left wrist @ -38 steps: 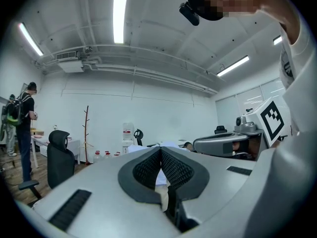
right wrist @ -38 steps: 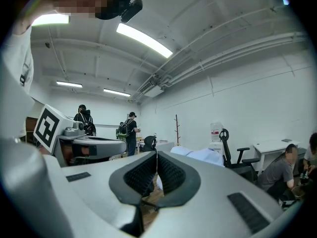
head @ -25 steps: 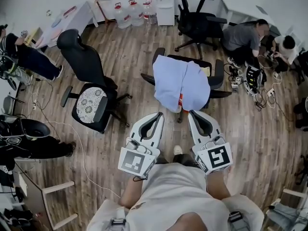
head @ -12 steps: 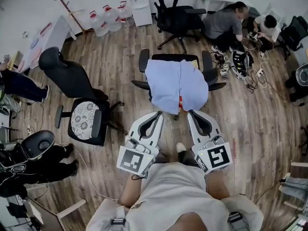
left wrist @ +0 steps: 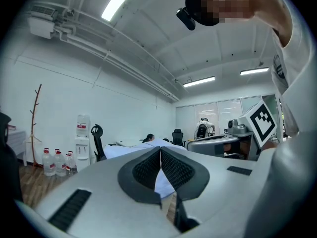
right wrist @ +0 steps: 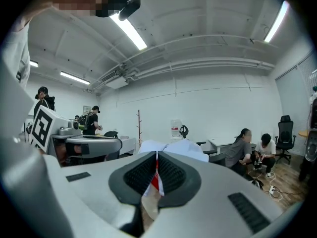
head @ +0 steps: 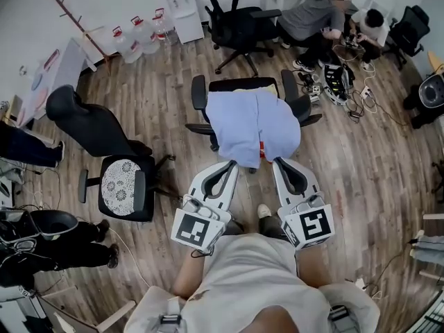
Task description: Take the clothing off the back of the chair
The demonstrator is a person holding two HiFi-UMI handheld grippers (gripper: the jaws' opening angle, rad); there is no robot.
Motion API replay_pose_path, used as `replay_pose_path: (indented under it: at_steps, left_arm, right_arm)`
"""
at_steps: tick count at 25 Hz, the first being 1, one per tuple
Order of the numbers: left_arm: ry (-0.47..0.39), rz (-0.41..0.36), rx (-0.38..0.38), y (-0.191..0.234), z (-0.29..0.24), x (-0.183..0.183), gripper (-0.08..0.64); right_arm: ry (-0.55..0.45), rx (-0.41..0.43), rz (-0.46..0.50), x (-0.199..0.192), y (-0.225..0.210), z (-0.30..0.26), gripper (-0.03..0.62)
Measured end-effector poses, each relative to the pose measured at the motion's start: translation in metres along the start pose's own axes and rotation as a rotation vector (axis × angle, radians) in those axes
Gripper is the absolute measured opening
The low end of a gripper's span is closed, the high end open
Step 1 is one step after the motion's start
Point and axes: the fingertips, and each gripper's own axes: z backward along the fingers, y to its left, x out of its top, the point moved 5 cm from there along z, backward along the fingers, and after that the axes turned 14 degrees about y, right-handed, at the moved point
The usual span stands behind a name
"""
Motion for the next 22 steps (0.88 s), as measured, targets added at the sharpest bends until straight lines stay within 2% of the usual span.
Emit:
replay_pose_path:
  at_steps: [3, 9, 14, 22]
  left_arm:
    - [0.03, 0.006, -0.017, 0.007, -0.003, -0.008, 0.018]
    - [0.021, 0.006, -0.025, 0.015, -0.009, -0.007, 0.018]
    - [0.051, -0.007, -0.037, 0.02, -0.013, -0.017, 0.018]
    - [0.054, -0.001, -0.024, 0.025, -0.019, -0.016, 0.018]
  right_arm:
    - [0.012, -0.026, -0.007, -0.001, -0.002, -0.004, 0.021]
    - [0.03, -0.049, -0.016, -0.004, -0.004, -0.009, 0.021]
    - [0.04, -0.06, -0.022, -0.005, -0.004, -0.011, 0.022]
    - [0.058, -0.077, -0.031, -0.011, -0.009, -0.012, 0.023]
